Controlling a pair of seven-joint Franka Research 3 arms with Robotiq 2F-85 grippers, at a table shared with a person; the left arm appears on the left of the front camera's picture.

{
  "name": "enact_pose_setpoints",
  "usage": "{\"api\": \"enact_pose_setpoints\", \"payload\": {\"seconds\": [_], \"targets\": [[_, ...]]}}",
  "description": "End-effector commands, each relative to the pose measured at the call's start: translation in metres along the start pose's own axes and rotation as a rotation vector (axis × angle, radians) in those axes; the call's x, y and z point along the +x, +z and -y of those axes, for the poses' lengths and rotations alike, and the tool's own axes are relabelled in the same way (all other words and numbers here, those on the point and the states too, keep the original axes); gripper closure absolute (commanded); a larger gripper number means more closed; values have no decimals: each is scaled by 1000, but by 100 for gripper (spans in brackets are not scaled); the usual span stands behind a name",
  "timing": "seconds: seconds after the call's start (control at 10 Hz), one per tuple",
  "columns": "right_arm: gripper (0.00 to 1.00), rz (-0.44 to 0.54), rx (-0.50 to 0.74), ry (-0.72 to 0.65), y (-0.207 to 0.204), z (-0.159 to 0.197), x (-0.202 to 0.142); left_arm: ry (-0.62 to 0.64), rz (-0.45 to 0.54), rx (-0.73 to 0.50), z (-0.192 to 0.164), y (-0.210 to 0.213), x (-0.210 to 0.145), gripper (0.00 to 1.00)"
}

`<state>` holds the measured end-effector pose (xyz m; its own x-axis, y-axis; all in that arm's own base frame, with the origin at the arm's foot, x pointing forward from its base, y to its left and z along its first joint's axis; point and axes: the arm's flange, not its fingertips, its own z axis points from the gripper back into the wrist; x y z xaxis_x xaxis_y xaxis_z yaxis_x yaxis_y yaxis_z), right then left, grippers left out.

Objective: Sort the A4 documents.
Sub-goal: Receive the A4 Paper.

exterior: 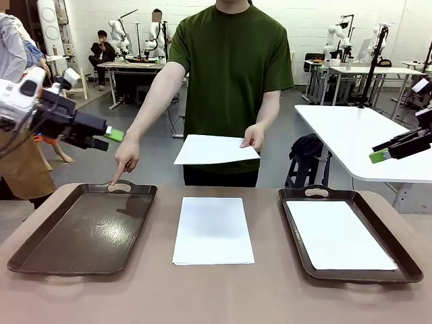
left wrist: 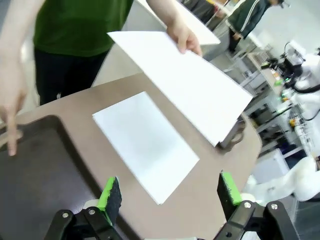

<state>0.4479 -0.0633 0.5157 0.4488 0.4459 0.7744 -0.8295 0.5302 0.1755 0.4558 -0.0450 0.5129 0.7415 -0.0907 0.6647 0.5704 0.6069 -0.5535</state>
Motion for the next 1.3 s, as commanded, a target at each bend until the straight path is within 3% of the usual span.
{"api": "enact_pose_setpoints", "payload": {"seconds": [0.0, 0.3, 0.8, 1.2], "targets": [[0, -2, -12, 3, -1, 1, 1, 131, -21, -76, -37, -34, 34, 0], [0, -2, -12, 3, -1, 1, 1, 296, -59, -154, -54, -86, 51, 0], [0, -2, -12, 3, -1, 1, 1, 351, -63, -375, -63, -147, 64, 0], [0, -2, -12, 3, -1, 1, 1, 382, -134, -373, -64, -184, 64, 0]]}}
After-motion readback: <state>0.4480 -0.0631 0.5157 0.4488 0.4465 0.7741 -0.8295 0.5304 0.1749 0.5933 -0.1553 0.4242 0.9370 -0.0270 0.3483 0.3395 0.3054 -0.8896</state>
